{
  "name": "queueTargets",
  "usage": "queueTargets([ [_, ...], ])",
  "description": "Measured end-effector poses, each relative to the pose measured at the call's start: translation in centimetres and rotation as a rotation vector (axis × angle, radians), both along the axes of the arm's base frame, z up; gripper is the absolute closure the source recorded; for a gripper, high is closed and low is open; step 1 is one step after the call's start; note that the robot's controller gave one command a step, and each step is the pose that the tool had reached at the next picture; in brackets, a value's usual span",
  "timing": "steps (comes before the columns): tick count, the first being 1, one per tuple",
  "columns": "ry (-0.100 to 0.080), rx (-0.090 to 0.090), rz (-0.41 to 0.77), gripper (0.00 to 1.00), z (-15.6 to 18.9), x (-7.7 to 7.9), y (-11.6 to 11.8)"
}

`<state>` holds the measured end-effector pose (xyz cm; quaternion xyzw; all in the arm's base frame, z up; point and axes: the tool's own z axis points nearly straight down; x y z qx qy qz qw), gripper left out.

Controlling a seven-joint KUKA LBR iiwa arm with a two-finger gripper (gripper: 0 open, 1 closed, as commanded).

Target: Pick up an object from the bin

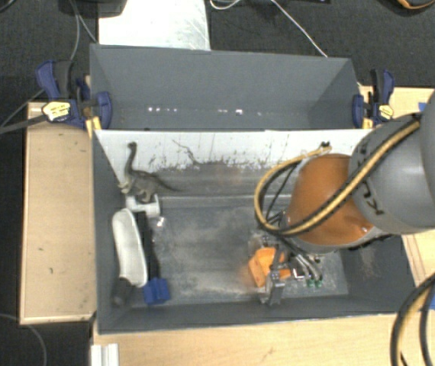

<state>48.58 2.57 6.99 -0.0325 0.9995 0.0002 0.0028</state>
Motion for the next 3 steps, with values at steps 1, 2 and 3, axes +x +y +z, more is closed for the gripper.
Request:
queueTargets([
  [1, -0.014, 0.002, 0.228, 1.0, 0.22, -0.54, -0.12],
  [2, -0.014, 0.002, 0.228, 1.0, 0.22, -0.54, -0.12],
  [3, -0.011, 0.003, 0.229, 1.0, 0.56, -0.66, -0.12],
])
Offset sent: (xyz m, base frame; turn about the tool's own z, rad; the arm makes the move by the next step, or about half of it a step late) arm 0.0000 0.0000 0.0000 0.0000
